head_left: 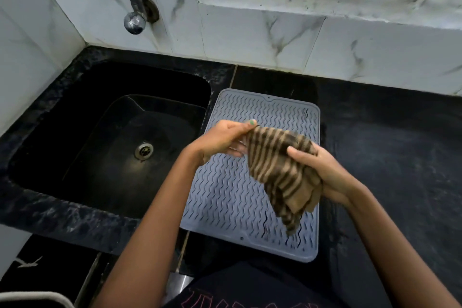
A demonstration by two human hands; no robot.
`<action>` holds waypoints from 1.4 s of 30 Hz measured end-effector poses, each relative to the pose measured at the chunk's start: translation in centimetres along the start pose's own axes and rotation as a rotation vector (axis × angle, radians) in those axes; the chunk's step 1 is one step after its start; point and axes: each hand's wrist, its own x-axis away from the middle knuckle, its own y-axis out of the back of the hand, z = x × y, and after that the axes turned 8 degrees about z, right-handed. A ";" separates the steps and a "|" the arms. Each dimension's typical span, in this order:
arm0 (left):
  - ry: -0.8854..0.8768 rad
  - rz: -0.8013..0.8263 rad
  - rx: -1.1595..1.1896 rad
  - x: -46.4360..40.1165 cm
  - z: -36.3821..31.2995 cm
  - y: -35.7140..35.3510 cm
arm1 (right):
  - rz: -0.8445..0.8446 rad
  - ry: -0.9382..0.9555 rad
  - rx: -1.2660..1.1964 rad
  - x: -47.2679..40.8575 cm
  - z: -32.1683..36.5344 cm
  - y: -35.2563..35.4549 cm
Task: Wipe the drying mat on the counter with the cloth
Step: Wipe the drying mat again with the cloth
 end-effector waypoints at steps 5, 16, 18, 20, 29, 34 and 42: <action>0.008 -0.486 0.012 -3.4 2.3 1.4 | -0.613 0.016 0.970 -2.0 -1.5 2.9; -0.033 -0.705 -0.761 -12.9 6.6 1.3 | -0.555 0.028 1.706 -6.5 -6.6 2.3; 0.040 -0.715 -0.824 -14.0 6.9 1.7 | -0.544 0.115 1.669 -7.5 -5.6 2.8; 0.083 -0.744 -0.848 -14.5 7.4 1.7 | -0.509 0.116 1.424 -8.9 -3.5 3.4; 0.057 -0.806 -0.934 -15.0 7.0 3.1 | -0.096 0.372 1.342 -23.0 4.8 0.5; 0.084 -0.825 -0.938 -15.4 7.3 3.1 | -0.043 0.194 1.645 -25.8 4.6 1.8; 0.137 -0.784 -0.944 -15.4 7.3 3.1 | 0.008 0.117 2.060 -23.6 6.6 5.3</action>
